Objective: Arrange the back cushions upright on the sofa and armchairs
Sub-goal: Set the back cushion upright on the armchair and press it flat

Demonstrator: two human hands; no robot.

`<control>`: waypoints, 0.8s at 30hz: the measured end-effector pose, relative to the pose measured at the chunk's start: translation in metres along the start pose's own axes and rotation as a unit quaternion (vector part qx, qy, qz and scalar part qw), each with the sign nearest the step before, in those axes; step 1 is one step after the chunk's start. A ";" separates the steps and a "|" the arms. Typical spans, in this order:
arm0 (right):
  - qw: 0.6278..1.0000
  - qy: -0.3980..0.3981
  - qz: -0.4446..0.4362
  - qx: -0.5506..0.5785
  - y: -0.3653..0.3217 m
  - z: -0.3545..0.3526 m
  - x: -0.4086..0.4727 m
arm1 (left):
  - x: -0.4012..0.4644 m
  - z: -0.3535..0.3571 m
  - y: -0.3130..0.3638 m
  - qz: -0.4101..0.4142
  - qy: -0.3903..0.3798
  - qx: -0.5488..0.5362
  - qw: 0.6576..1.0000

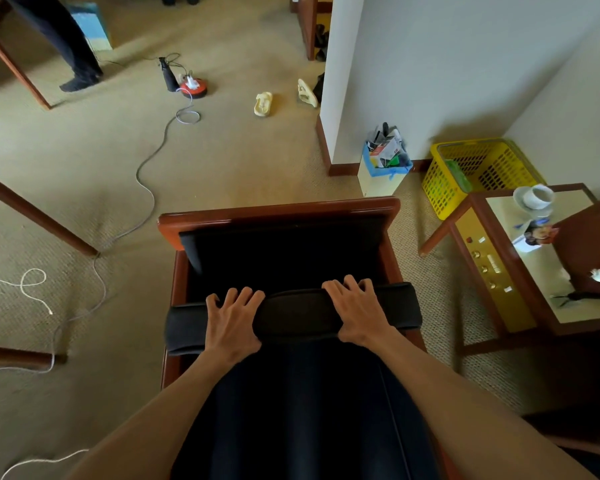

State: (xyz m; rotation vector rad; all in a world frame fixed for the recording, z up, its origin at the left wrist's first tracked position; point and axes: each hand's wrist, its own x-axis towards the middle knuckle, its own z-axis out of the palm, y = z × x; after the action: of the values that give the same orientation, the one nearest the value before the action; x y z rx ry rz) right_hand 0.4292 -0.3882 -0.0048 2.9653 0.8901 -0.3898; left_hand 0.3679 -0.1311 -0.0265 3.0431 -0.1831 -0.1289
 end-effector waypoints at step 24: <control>0.996 0.057 0.069 0.022 0.003 0.032 0.009 | 0.019 0.009 -0.015 -0.008 -0.033 0.034 0.999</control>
State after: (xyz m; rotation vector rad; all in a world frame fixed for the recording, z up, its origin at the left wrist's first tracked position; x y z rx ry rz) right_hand 0.4301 -0.3887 -0.0379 3.0922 0.6867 -0.2408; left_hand 0.3881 -0.1195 -0.0380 3.1113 -0.1725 -0.2279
